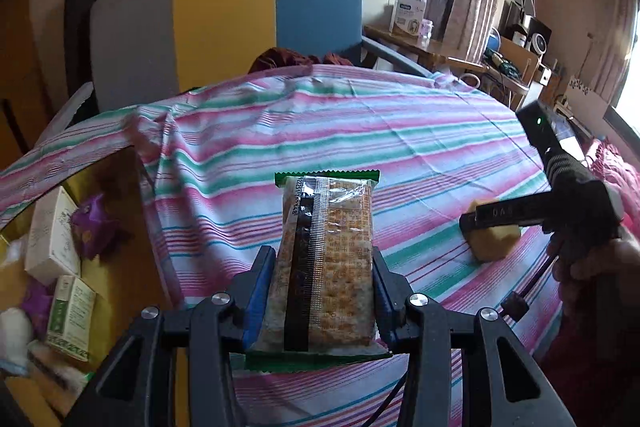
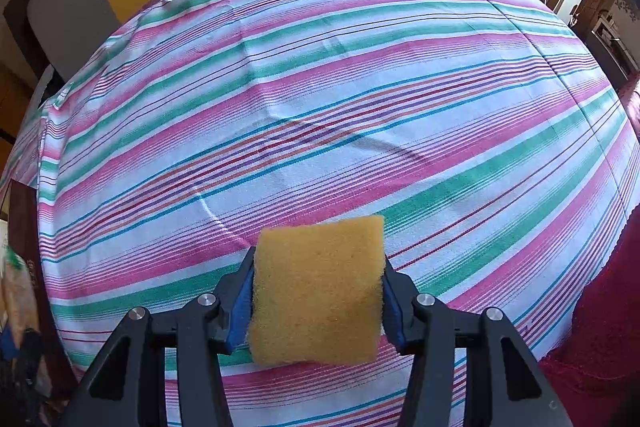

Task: Organize objects
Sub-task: 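Lower the cracker pack into the gold tray and open the left tool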

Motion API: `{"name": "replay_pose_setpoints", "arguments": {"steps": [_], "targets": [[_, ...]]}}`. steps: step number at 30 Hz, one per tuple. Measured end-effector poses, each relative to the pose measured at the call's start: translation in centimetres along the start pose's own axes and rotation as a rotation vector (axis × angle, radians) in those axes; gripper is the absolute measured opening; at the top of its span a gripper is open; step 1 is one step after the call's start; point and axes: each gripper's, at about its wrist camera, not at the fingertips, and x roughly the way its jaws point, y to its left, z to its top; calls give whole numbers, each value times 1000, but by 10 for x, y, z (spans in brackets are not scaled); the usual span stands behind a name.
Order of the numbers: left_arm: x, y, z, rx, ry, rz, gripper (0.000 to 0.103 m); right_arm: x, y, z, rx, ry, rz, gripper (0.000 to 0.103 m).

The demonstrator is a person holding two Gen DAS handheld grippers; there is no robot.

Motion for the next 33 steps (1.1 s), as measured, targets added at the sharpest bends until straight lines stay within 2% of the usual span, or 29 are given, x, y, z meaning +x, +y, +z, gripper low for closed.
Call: {"name": "replay_pose_setpoints", "arguments": {"steps": [7, 16, 21, 24, 33], "targets": [[-46, 52, -5, -81, -64, 104, 46, -2, 5, -4, -35, -14, -36, 55], [-72, 110, -39, -181, -57, 233, 46, -4, 8, -5, -68, -29, -65, 55], [-74, 125, -56, -217, -32, 244, 46, -6, 9, -6, -78, -35, -77, 55], [-72, 129, -61, -216, -21, 241, 33, -7, 9, -5, -82, -36, -81, 55], [-65, 143, -67, -254, -2, 224, 28, -8, 1, -3, -86, -36, -81, 55]]}}
